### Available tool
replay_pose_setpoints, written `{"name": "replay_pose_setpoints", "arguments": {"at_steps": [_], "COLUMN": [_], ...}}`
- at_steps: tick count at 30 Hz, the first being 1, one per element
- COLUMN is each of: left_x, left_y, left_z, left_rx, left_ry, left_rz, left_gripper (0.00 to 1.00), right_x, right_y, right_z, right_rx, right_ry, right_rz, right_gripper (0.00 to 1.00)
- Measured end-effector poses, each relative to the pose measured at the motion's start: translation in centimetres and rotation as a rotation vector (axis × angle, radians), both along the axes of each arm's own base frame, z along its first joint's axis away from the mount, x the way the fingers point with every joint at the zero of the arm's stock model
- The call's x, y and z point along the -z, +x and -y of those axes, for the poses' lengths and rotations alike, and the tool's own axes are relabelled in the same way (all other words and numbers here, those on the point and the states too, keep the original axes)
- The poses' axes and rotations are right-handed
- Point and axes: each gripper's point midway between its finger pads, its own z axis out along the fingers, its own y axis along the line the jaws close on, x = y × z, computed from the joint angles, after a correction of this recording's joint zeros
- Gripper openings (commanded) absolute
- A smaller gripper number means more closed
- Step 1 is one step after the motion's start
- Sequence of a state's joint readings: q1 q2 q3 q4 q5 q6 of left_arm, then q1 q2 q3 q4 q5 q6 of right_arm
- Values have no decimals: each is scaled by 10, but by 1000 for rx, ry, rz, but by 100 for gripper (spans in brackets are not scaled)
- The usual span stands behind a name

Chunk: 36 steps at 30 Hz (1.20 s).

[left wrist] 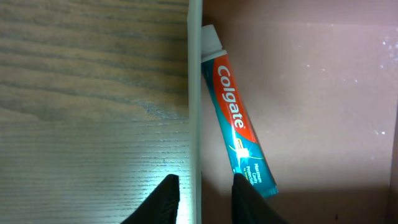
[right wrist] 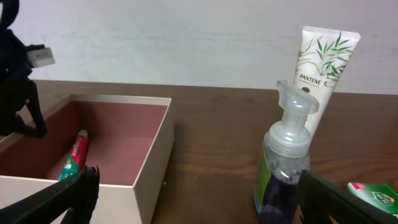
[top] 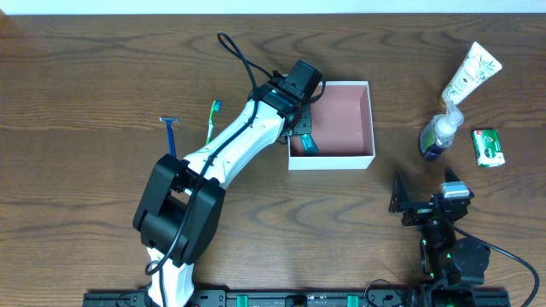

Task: Pack container
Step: 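Lower the tube into the box and open the left gripper, then move the left gripper back over the green toothbrush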

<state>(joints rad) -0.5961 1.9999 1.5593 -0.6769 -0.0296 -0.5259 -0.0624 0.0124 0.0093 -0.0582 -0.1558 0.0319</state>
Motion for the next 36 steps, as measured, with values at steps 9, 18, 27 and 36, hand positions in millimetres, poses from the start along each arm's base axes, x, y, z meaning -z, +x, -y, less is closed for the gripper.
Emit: {"name": "replay_pose_setpoints", "arguments": {"at_steps": [9, 18, 27, 36], "left_x": [-74, -123, -101, -43], "left_y": [-4, -8, 2, 14], "left_z": [-28, -153, -198, -210], "left_rx": [-17, -145, -115, -65], "left_ry": [-21, 103, 157, 176], "left_rz": [108, 117, 55, -77], "left_gripper": [56, 81, 82, 82], "right_x": [0, 0, 0, 0], "right_y": [0, 0, 0, 0], "right_z": [0, 0, 0, 0], "right_rx": [0, 0, 0, 0], "right_ry": [0, 0, 0, 0], "right_rz": [0, 0, 0, 0], "right_gripper": [99, 99, 99, 99]}}
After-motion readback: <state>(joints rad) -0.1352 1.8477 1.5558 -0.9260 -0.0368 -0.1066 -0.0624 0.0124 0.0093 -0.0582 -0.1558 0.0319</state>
